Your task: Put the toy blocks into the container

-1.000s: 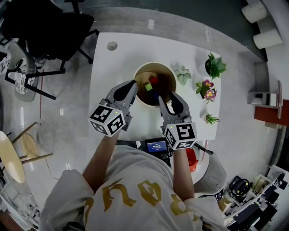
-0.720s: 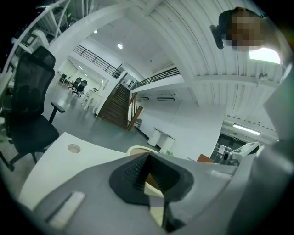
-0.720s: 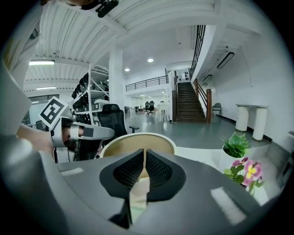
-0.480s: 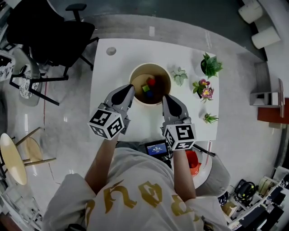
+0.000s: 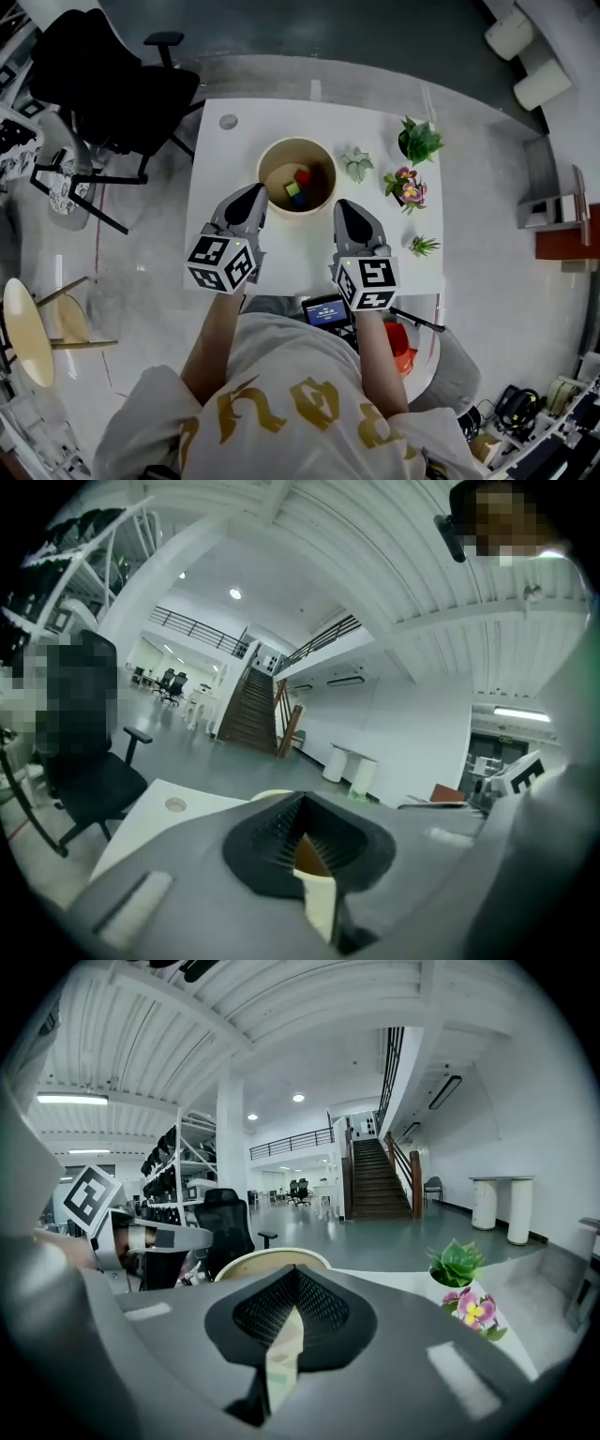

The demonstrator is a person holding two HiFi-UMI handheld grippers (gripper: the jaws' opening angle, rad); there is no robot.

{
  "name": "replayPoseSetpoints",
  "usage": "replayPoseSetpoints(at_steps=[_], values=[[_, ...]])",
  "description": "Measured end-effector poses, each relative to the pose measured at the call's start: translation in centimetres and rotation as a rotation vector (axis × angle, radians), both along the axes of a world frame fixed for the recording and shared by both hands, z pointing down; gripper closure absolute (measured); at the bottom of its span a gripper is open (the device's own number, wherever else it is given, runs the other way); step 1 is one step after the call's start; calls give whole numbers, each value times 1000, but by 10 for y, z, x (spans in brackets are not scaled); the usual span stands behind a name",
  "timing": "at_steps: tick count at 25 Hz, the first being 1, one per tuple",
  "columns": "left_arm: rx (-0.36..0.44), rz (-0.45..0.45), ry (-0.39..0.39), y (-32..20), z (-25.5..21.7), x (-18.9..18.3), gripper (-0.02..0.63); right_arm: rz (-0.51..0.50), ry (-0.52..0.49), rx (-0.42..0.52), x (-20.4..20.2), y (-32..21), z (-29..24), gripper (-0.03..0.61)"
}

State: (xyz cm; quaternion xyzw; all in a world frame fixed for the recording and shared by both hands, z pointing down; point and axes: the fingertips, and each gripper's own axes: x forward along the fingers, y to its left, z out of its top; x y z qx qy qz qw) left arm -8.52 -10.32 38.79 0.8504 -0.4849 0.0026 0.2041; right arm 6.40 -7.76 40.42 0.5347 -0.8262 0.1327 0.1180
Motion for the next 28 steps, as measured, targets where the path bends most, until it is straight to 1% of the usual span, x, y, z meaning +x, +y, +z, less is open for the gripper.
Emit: replayPoseSetpoints(at_steps=[2,4,11,28], values=[[6,-23,-34,1,-1,2,613,10,-1,1,5,4,-1,557],[4,-17,-48,4,-2,6,613,21,-3,-2,10,7,-2,557],[4,-7,-49,12,-2,16,613,51,-10,-5,26,15,-2,557],[4,12,-58,19,-2,25,613,67,-5,-20,36,24,3,557]])
